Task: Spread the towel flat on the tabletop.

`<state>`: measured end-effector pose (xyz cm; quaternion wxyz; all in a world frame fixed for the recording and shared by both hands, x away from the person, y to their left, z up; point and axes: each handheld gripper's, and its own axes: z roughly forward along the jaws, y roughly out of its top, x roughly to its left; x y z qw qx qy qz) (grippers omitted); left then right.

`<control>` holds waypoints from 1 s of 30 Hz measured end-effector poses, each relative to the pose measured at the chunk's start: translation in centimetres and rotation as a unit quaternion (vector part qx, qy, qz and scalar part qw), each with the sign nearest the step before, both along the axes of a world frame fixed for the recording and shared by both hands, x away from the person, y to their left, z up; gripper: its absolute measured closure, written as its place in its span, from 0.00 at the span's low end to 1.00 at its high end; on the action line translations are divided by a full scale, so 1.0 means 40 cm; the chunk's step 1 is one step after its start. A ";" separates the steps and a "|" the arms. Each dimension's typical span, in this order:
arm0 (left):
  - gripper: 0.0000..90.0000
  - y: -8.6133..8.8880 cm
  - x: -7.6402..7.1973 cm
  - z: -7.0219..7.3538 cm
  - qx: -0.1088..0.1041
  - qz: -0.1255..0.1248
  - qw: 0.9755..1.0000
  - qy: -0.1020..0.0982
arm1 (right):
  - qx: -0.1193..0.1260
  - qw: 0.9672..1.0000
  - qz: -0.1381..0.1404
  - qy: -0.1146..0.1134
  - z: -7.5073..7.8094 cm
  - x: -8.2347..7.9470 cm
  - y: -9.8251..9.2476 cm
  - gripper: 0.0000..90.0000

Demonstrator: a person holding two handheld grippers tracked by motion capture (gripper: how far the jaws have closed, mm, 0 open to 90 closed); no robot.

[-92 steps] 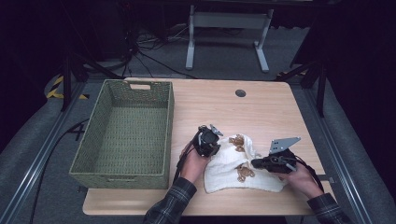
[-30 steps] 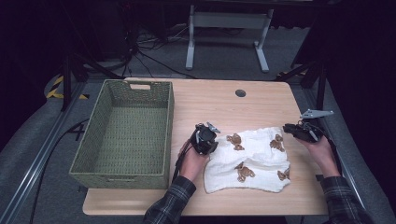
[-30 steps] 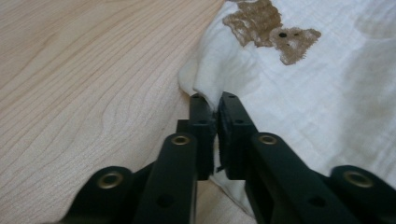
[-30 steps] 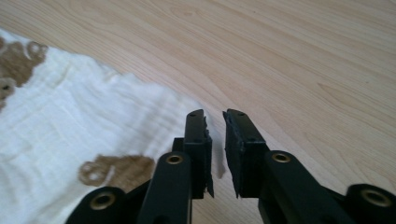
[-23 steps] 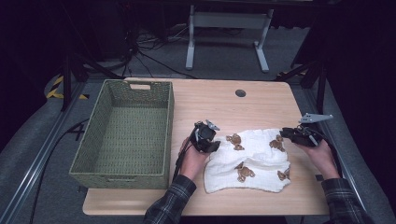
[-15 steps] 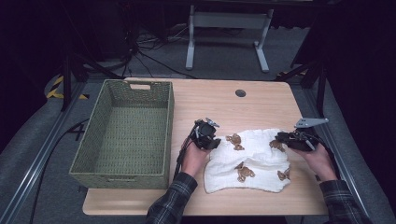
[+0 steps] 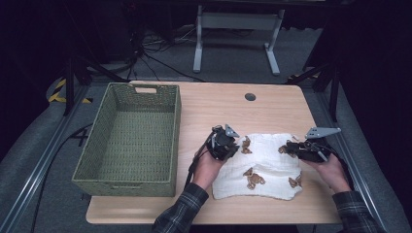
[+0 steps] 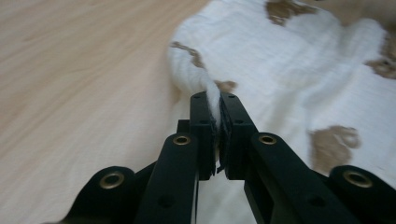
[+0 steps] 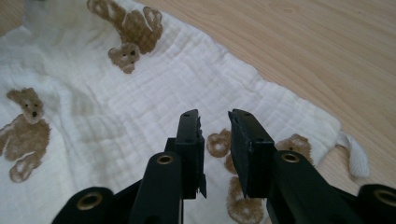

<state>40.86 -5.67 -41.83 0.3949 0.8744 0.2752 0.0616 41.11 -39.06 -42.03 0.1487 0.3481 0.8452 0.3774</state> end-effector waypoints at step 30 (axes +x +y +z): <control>0.75 -0.021 0.033 -0.067 0.009 -0.030 0.998 0.045 | -0.007 1.000 0.008 0.003 -0.012 -0.015 -0.007 0.81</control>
